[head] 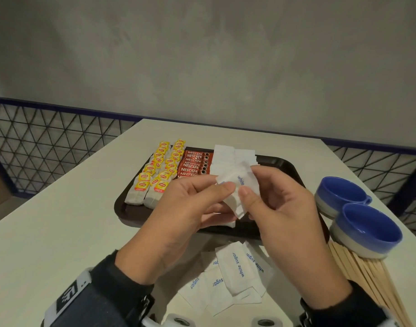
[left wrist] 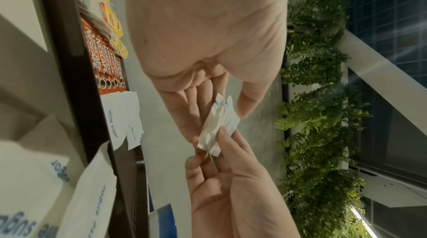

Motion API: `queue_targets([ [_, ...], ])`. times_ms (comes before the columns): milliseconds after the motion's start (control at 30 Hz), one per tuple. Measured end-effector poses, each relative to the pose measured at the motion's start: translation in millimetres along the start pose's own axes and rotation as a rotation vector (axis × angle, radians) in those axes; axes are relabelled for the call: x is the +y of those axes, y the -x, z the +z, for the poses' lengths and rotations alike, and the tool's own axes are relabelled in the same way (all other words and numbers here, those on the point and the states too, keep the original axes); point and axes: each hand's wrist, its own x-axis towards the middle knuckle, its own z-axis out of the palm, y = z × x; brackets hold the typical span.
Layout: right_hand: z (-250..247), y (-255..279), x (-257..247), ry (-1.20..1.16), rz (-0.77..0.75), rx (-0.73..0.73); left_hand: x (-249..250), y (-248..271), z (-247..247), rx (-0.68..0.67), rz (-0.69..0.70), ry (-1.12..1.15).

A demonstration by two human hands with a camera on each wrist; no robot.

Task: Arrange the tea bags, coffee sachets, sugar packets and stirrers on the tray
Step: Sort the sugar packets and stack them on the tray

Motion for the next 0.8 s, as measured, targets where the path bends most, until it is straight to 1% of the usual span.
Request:
queue_targets([
  [100, -1.2, -0.6, 0.9, -0.013, 0.012, 0.006, -3.5, -1.4, -0.1, 0.056, 0.028, -0.066],
  [233, -2.5, -2.0, -1.7, -0.08, 0.107, 0.025, -1.5, -2.1, -3.0, 0.051, 0.048, -0.022],
  [400, -4.8, -3.1, -3.0, -0.372, 0.305, 0.038, -0.5, -2.3, -4.4, 0.015, 0.045, 0.02],
  [533, -7.9, -4.2, 0.1, -0.494, 0.391, 0.034, -0.5, -0.5, -4.8, -0.028, 0.04, 0.022],
  [600, -9.0, -4.6, 1.8, -0.513, 0.408, 0.032, -0.6, -0.7, -4.1, -0.036, 0.038, 0.022],
  [733, -9.1, -4.8, 0.2, -0.422, 0.397, 0.01, -0.1, -1.7, -3.7, -0.001, 0.047, 0.006],
  [800, -9.7, -4.6, -1.8, -0.416, 0.411, -0.024, 0.5, -1.6, -3.8, 0.016, 0.049, 0.002],
])
